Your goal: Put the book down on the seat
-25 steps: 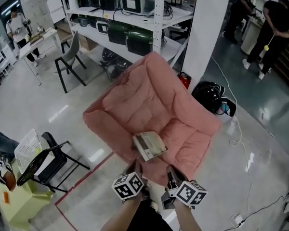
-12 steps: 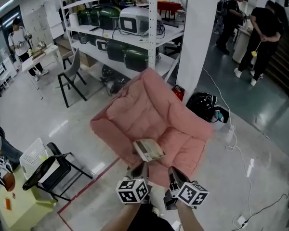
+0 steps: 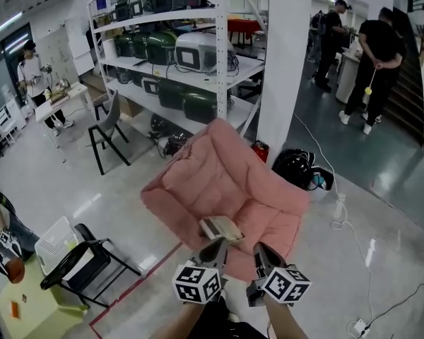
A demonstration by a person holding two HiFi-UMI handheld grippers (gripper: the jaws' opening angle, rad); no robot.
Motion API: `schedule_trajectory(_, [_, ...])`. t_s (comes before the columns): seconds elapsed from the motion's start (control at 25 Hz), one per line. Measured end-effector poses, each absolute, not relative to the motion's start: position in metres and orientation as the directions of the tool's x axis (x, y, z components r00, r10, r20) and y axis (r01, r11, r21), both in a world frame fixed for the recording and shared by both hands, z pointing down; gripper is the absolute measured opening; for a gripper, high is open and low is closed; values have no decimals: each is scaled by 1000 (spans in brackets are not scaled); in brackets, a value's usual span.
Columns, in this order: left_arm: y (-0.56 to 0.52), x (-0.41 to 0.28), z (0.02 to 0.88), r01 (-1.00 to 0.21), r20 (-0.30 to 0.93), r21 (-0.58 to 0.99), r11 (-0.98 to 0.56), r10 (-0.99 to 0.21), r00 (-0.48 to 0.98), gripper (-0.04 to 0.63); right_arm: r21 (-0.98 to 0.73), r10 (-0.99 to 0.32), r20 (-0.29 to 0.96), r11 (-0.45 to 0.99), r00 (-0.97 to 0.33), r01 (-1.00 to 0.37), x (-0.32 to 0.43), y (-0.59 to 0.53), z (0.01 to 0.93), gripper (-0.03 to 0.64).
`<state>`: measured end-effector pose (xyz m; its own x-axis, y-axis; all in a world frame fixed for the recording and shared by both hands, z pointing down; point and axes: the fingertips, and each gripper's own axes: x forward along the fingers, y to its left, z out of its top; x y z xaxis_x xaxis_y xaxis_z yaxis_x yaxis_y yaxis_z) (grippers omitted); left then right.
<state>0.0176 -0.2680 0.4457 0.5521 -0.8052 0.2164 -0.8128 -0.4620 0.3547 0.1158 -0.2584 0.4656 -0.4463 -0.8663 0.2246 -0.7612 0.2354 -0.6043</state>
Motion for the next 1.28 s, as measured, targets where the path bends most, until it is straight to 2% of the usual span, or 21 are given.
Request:
schedule_trajectory(0.24, [-282, 23, 440, -796, 202, 349, -494, -790, 579, 9, -425, -918, 166, 262, -360, -867, 125, -272, 439, 12])
schedule_trajectory(0.6, [-305, 33, 445, -765, 199, 382, -519, -762, 616, 9, -427, -935, 155, 227, -319, -875, 135, -288, 444, 12])
schedule_trajectory(1.28, [-331, 20, 460, -767, 235, 405, -497, -754, 613, 9, -459, -912, 189, 245, -363, -854, 113, -314, 460, 12])
